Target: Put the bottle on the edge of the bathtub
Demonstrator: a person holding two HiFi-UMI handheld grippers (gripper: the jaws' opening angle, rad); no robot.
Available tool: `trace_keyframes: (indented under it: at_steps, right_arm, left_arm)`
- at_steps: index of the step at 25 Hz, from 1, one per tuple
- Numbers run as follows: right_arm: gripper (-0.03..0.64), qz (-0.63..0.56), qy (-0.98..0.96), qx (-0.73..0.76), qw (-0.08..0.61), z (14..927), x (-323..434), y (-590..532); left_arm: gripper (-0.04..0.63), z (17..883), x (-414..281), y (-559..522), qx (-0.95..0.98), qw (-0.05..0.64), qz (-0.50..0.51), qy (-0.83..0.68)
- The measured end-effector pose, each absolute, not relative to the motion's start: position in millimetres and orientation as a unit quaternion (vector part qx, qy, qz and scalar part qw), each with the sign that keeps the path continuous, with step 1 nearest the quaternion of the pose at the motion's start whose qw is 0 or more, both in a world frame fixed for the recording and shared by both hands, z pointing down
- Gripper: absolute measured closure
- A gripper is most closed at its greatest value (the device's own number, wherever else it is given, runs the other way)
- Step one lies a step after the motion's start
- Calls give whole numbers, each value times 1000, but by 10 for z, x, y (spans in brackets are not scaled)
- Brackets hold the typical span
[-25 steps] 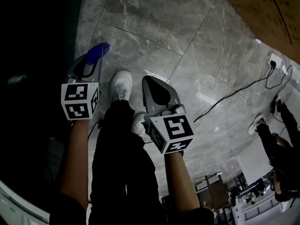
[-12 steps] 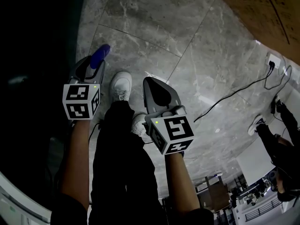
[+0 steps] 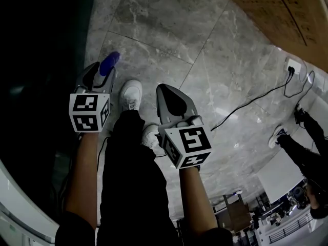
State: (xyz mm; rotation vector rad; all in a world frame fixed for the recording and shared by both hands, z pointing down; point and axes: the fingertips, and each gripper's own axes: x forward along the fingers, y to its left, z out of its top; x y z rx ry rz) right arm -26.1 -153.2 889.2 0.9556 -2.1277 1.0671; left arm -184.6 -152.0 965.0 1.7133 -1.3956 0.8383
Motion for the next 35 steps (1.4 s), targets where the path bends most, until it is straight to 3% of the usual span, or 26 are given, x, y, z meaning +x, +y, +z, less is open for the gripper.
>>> trace_keyframes:
  at_steps: [12,25,35]
  right_arm:
    - [594,367,-810,375,262,8056,-303,-1790]
    - [594,346,-820,397,225,6980,-339,-1940]
    - [594,316,-835,410,188,6171,-370,-2048]
  left_arm:
    - [415,8688,-1667,-1838,703,337,300,-550]
    - [570,7438,-1521,-2000,718,296,273,-568]
    - [595,6619,-1465,-1995,733,267,254,-571]
